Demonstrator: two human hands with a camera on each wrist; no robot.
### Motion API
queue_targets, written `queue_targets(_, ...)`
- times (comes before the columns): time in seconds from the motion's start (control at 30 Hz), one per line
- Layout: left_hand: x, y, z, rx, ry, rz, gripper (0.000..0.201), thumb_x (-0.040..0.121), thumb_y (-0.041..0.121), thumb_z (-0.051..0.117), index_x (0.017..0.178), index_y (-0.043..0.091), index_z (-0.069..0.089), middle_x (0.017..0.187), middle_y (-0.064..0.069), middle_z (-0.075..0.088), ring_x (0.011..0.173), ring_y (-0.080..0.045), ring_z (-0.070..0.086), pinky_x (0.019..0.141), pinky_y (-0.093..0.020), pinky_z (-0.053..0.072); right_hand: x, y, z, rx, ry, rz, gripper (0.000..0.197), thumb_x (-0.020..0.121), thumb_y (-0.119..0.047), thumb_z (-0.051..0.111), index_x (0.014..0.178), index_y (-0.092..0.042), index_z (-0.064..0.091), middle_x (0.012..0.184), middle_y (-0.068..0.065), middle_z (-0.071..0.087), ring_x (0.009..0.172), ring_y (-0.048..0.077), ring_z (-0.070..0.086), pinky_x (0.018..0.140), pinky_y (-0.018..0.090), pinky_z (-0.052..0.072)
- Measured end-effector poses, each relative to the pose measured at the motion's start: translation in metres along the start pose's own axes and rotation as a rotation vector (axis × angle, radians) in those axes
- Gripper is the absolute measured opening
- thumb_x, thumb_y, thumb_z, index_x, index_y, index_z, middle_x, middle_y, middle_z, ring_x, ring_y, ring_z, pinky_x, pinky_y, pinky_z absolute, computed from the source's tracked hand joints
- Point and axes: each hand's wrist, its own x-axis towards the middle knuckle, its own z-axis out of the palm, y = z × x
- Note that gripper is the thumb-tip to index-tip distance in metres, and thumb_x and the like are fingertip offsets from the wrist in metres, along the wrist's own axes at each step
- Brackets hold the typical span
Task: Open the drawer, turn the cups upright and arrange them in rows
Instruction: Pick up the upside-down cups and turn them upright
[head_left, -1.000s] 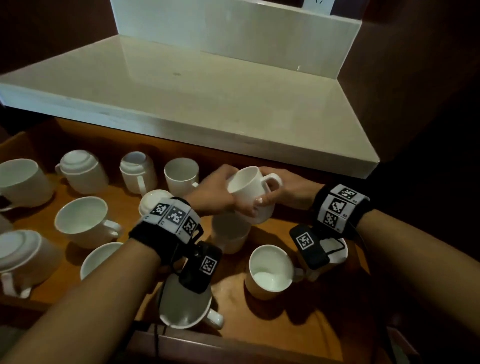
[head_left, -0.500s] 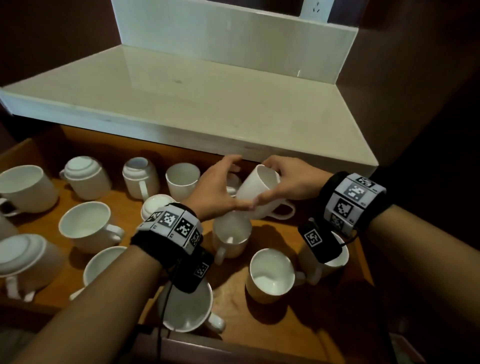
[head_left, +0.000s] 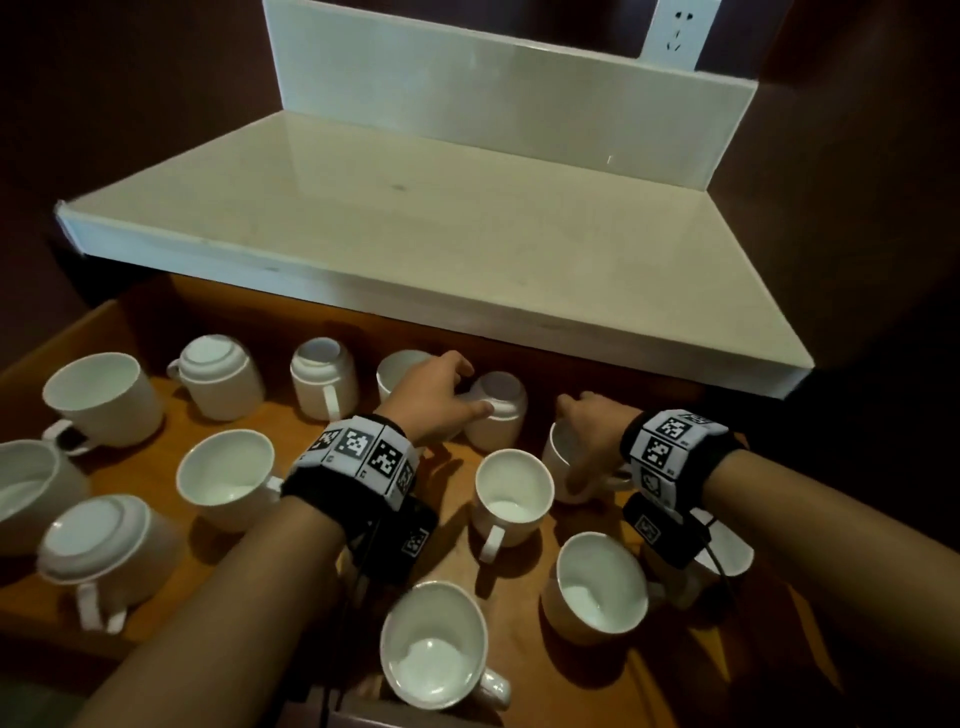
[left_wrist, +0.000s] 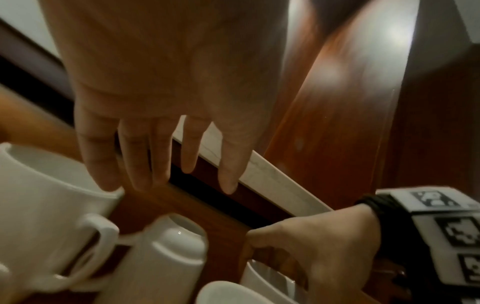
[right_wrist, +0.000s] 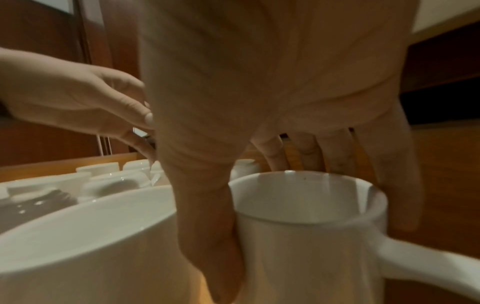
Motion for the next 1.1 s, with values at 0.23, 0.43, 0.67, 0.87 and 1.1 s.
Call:
queue_targets(0.23, 0.020, -0.026, -0.044, 0.067, -0.038, 0.046, 0.053, 0.083, 0.035, 0.071, 0.128, 0.014, 0.053, 0.126, -0.006, 0.060, 0.114, -0.022, 0.059, 0.095, -0.033, 0.049, 0.023, -0.032, -0.046, 0.257, -0.009, 0.055, 0.068, 0.083, -0.029, 0.063, 0.143, -0.011, 0.037, 0.137, 0.014, 0.051, 0.120, 0.030, 0.052, 0.096, 0.037, 0.048)
queue_targets(0.43, 0.023, -0.050, -0.046, -0.085, -0.108, 0.053, 0.043, 0.083, 0.032, 0.071, 0.121, 0.016, 0.057, 0.118, -0.003, 0.065, 0.107, -0.018, 0.062, 0.091, -0.031, 0.051, 0.073, -0.094, -0.041, 0.224, -0.065, 0.060, 0.040, 0.074, -0.048, 0.066, 0.096, -0.014, 0.068, 0.093, 0.005, 0.069, 0.091, 0.025, 0.068, 0.082, 0.038, 0.058)
queue_targets(0.67, 0.025, -0.052, -0.047, -0.220, -0.089, 0.069, 0.044, 0.084, 0.032, 0.070, 0.122, 0.015, 0.055, 0.123, -0.003, 0.062, 0.110, -0.018, 0.060, 0.086, -0.026, 0.048, 0.071, -0.088, -0.041, 0.240, -0.068, 0.182, 0.038, 0.077, -0.041, 0.074, 0.104, -0.015, 0.067, 0.105, 0.007, 0.066, 0.103, 0.026, 0.064, 0.083, 0.031, 0.052)
queue_targets(0.87, 0.024, -0.046, -0.037, -0.263, -0.124, -0.002, 0.061, 0.080, 0.030, 0.074, 0.132, 0.013, 0.045, 0.126, -0.005, 0.057, 0.110, -0.020, 0.058, 0.081, -0.024, 0.047, 0.018, -0.069, -0.036, 0.630, 0.262, 0.162, 0.066, 0.059, -0.027, 0.090, 0.116, -0.016, 0.060, 0.107, -0.003, 0.061, 0.098, 0.017, 0.060, 0.074, 0.026, 0.047)
queue_targets(1.1, 0.021, -0.031, -0.026, -0.739, -0.300, -0.031, 0.070, 0.074, 0.007, 0.079, 0.135, 0.018, 0.044, 0.096, 0.005, 0.063, 0.071, -0.009, 0.065, 0.055, -0.025, 0.051, -0.017, -0.057, -0.015, 1.537, 0.464, 0.005, 0.071, 0.055, -0.002, 0.087, 0.121, -0.015, 0.064, 0.114, 0.007, 0.069, 0.106, 0.025, 0.065, 0.089, 0.042, 0.056)
